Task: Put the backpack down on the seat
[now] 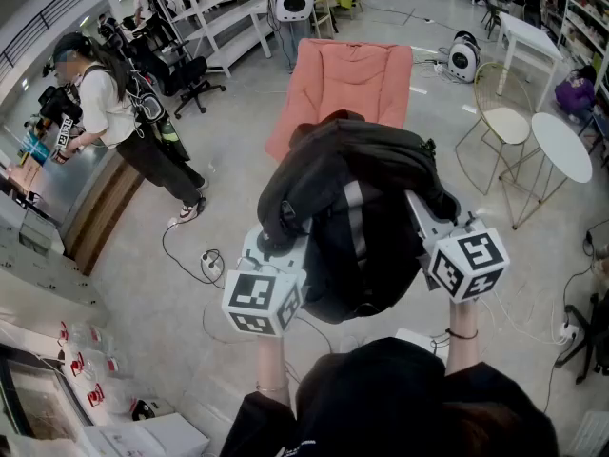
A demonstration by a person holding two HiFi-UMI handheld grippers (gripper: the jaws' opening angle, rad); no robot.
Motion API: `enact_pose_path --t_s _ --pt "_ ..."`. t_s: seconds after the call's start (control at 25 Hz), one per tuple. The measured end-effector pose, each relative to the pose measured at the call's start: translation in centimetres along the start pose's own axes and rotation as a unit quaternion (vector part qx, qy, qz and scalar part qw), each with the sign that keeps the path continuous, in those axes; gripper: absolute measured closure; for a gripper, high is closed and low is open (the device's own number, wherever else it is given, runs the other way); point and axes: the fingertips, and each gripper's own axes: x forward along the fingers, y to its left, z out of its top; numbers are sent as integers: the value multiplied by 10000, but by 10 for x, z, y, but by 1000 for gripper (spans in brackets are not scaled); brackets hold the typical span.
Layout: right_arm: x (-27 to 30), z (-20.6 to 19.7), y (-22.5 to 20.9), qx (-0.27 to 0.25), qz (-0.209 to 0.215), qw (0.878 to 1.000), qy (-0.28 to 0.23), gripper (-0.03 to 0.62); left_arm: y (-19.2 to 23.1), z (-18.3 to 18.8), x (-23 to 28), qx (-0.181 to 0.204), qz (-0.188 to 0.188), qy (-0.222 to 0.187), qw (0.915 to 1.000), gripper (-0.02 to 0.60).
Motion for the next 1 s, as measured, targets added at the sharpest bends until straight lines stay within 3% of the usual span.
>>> enact_pose_path --t_s 0.64,1.0 --pt "-11 -8 -12 167 111 9998 31 480 -20 -7 -1 -8 76 127 9999 454" --pt "13 -24 -8 263 287 9990 240 480 -4 -26 4 -214 290 329 9988 454"
